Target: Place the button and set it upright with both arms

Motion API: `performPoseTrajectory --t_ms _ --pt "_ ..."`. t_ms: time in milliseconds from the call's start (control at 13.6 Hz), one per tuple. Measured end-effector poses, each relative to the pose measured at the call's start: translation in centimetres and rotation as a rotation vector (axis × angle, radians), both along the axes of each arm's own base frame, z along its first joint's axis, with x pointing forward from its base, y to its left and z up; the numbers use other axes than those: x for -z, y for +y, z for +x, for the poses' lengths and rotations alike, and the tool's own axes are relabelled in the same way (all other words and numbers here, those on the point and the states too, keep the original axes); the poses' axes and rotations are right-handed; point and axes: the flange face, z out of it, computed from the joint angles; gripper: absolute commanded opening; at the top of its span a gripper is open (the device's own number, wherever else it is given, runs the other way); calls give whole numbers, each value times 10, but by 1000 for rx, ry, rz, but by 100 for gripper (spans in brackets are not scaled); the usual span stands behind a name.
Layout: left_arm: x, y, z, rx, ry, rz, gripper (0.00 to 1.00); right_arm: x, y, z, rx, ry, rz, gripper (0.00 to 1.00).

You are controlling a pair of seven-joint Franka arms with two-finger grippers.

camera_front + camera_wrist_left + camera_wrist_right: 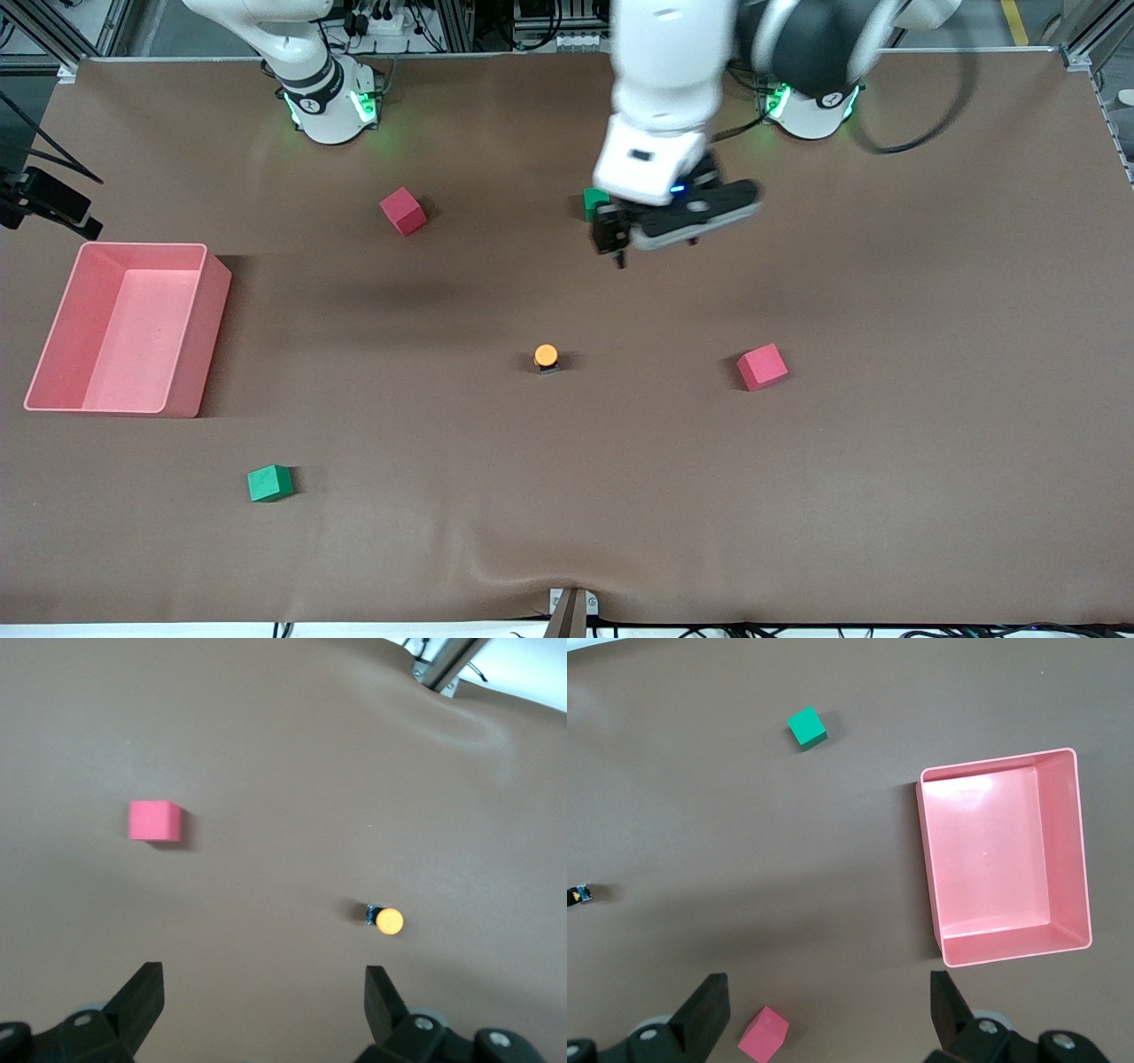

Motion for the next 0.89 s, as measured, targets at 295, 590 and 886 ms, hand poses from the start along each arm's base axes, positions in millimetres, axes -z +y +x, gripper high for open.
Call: performPoseTrajectory --t_ms 295,590,886 --pt "-54 117 21 43 42 20 100 0 0 0 0 0 0 100" --pt "-61 212 45 85 89 52 100 0 0 0 0 1 0 100" --pt "-57 276 58 88 137 -4 100 0 0 0 0 1 0 100"
